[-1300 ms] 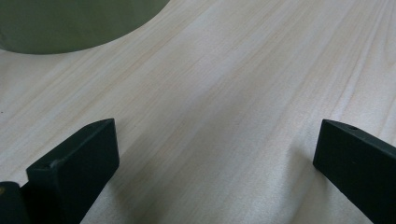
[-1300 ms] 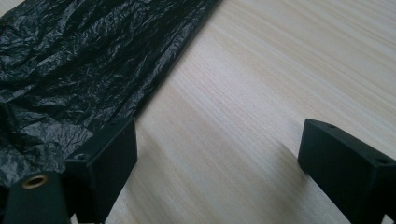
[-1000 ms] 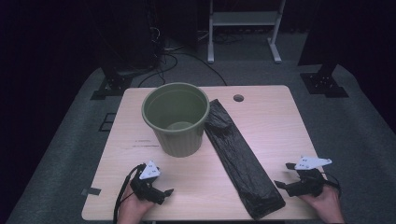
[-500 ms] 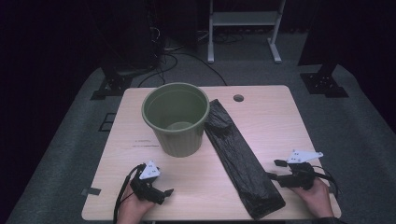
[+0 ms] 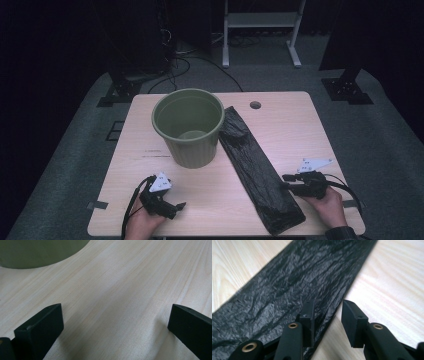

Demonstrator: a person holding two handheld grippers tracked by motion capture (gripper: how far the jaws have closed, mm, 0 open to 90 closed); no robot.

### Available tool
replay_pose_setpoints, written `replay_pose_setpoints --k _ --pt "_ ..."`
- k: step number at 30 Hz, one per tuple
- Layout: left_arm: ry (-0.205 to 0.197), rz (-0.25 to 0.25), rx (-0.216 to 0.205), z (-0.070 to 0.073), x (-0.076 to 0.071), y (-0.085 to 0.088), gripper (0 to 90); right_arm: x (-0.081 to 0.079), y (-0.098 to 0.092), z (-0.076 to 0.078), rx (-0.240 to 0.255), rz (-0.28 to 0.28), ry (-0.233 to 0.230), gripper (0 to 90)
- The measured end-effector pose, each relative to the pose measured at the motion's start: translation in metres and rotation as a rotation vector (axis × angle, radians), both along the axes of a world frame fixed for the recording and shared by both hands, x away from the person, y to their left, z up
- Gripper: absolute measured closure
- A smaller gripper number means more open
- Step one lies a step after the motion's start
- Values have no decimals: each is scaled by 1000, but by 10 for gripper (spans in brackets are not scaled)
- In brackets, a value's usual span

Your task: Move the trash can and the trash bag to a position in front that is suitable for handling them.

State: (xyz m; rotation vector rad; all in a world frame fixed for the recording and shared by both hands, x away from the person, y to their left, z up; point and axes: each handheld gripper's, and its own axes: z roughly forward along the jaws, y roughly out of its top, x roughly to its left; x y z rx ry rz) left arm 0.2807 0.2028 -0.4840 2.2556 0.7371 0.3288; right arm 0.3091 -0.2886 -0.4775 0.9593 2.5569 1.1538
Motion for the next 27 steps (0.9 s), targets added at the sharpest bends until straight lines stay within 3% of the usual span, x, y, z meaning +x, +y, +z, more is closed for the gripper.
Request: replay_pose_setpoints --k 3,4,5,6,9,13,27 --pt "0 0 0 0 0 0 0 -1 1 -1 -4 7 -3 699" --pt "0 0 0 0 0 0 0 -1 1 -1 -4 6 -4 759" --pt "0 -1 0 0 0 0 0 -2 1 -1 -16 9 -10 874" --pt "0 -1 0 0 0 0 0 -3 0 -1 -21 8 -10 900" --pt "0 -1 0 0 0 0 0 -3 -1 0 -24 -3 -2 900" --pt "-1 -2 1 0 0 0 0 -10 -12 3 -97 -58 -38 900" --pt "0 -3 0 0 0 0 0 -52 -69 4 -118 -189 -43 900"
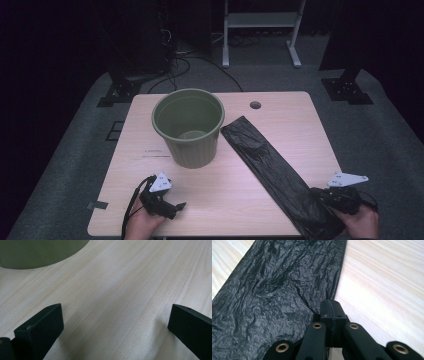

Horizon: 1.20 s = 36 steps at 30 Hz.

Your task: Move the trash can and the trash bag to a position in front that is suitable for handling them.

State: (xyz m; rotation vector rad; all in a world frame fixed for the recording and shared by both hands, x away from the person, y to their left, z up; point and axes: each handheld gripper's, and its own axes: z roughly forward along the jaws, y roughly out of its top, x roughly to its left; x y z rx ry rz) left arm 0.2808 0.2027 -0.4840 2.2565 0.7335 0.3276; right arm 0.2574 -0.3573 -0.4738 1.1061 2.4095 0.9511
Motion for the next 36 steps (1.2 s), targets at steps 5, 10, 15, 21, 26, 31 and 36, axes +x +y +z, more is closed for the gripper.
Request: replay_pose_setpoints --k 5,10,15,21,26,31,36 --pt "0 0 -1 0 0 0 0 -2 -3 7 25 -22 -34 711" --pt "0 -1 0 0 0 0 0 6 8 16 54 -9 -58 627" --pt "0 -1 -1 0 0 0 0 31 37 21 21 36 -77 613" --pt "0 -1 -1 0 0 0 0 61 44 26 25 21 -83 606" --pt "0 -1 -1 0 0 0 0 83 53 29 9 34 -56 608" --pt "0 -2 -2 0 0 0 0 107 65 25 -8 42 -35 633" --pt "0 -5 1 0 1 0 0 118 67 14 -15 17 1 647"
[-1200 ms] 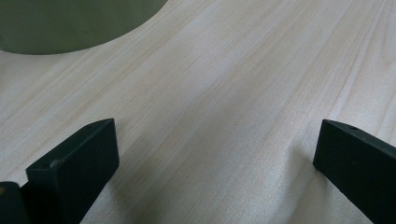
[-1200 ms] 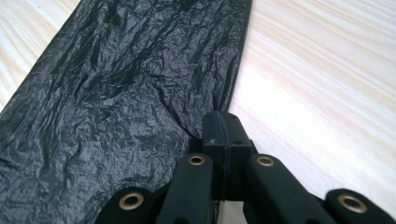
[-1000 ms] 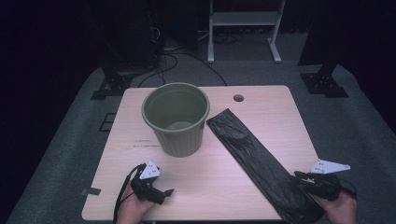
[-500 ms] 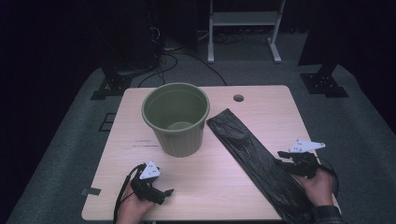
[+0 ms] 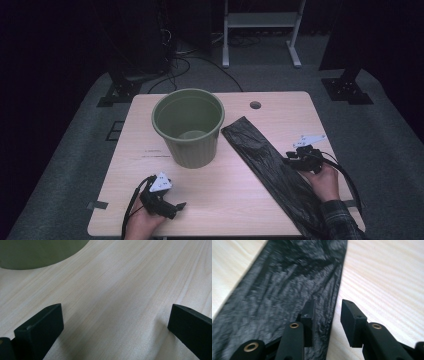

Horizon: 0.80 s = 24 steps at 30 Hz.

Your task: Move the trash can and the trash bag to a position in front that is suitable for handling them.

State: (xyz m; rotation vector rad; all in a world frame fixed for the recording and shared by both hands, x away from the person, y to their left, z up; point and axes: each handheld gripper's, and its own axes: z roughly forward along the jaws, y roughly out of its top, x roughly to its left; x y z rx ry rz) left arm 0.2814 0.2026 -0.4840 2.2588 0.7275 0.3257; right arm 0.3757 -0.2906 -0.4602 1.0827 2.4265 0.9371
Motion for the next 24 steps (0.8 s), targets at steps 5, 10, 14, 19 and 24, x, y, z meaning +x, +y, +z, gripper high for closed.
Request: replay_pose_setpoints --k 5,10,14,19,24 --pt "0 -5 2 0 0 0 0 5 4 -8 -30 -1 20 742" --pt "-1 -6 3 0 1 0 0 4 4 -9 -27 -4 14 900" --pt "0 -7 3 0 1 0 0 7 -2 -9 -53 -70 -6 900" --pt "1 -5 1 0 1 -1 0 10 -17 -5 -45 -141 -35 900" --pt "1 -6 0 0 1 -1 0 16 -40 1 -48 -252 -79 887"
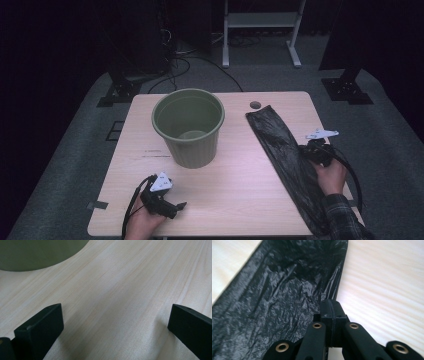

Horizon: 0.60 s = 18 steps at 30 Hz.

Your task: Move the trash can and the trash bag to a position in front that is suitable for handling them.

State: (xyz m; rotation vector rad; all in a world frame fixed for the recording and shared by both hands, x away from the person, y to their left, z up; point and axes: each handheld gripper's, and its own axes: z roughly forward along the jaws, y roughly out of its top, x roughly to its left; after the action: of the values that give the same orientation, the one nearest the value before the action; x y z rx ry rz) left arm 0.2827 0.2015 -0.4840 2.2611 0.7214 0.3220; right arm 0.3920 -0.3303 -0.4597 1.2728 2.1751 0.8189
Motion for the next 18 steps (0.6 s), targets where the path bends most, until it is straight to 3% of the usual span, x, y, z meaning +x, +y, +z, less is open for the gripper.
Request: replay_pose_setpoints --k 2,3,6,7,10,12,16,18 --pt "0 0 0 0 0 0 0 -2 -8 5 32 -10 -2 747" --pt "0 0 0 0 0 0 0 -2 -8 5 32 -10 -2 747" --pt "-1 -1 1 0 0 0 0 -15 -7 12 51 32 3 556" --pt "-1 -1 1 0 0 0 0 -15 -7 12 51 32 3 556" --pt "-1 1 -2 0 0 0 0 -33 -7 14 114 81 23 377" --pt "0 1 -2 0 0 0 0 -37 -7 14 123 88 26 332" --pt "0 2 -2 0 0 0 0 -61 -8 11 155 115 24 206" --pt "0 1 -2 0 0 0 0 -64 -8 9 155 118 21 171"
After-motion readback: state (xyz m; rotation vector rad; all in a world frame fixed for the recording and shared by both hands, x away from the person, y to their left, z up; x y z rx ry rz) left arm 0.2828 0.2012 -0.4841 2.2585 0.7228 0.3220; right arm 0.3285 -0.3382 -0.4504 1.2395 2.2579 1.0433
